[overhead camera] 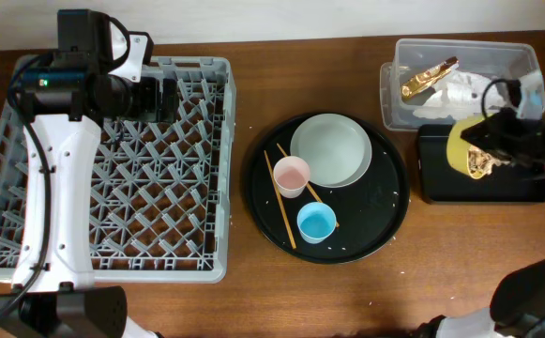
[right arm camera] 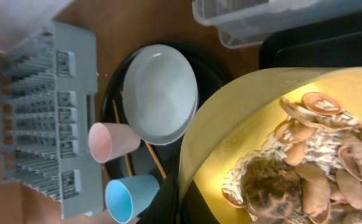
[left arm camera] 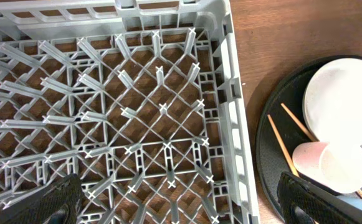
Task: Sort waste into correct bins and load items into the dishwasher rack
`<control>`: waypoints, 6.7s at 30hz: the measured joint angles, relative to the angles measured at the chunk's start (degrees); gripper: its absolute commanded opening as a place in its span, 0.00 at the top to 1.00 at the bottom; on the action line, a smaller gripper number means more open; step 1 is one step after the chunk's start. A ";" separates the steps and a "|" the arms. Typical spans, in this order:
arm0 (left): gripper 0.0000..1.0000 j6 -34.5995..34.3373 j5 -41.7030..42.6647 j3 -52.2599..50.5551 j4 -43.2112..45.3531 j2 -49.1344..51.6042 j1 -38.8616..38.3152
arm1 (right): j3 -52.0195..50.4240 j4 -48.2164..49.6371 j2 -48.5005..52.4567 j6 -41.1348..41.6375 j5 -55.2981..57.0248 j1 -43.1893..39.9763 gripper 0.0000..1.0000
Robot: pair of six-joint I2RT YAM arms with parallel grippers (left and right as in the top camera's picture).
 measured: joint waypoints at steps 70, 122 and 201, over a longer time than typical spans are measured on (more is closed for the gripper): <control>0.00 0.00 0.00 0.00 0.00 0.00 0.00 | -21.55 16.11 0.39 28.24 31.93 53.90 0.69; 0.08 9.86 80.21 -1.22 -12.24 17.68 -13.40 | -21.27 57.16 -7.74 31.50 -17.90 38.86 0.96; 0.08 -27.91 -11.04 -22.29 4.55 -1.20 -14.97 | -21.18 35.87 5.92 40.35 29.92 51.91 0.96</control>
